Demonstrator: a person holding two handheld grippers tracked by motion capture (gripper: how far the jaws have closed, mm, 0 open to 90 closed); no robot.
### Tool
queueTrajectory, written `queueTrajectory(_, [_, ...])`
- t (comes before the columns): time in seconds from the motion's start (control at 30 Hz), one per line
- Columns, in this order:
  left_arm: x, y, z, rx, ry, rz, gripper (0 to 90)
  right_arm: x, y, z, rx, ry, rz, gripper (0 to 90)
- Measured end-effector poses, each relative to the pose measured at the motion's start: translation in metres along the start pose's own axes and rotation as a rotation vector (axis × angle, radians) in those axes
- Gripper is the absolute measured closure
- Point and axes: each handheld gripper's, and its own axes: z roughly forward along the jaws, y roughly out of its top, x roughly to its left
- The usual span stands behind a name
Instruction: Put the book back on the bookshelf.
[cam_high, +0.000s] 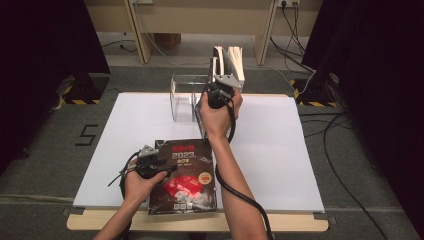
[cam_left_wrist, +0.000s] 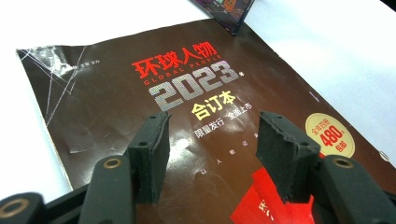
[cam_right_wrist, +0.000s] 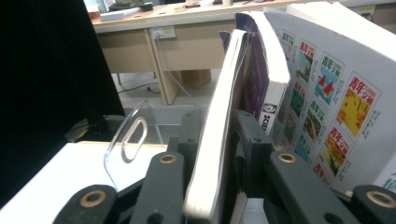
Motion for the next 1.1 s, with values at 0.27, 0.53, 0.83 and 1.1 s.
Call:
queueTrajectory(0.27, [0.0,0.0,0.0,-0.001,0.0,-0.003,43.7,-0.001,0.012,0.001,0.115,0.005,0.024,71.8])
queueTrajectory(0.53, [0.0,0.0,0.0,-0.001,-0.001,-0.003,43.7,0.001,0.017,0.006,0.165,-0.044,0.009,78.7])
queueTrajectory(0.83, [-0.001,-0.001,0.001,0.008,-0.003,0.003,43.6,0.0,0.021,0.007,0.185,-0.075,-0.022,83.9])
queueTrajectory(1.1, [0.001,-0.001,0.002,0.006,-0.004,-0.001,43.6,0.007,0.022,0.005,0.108,-0.018,-0.054,84.3])
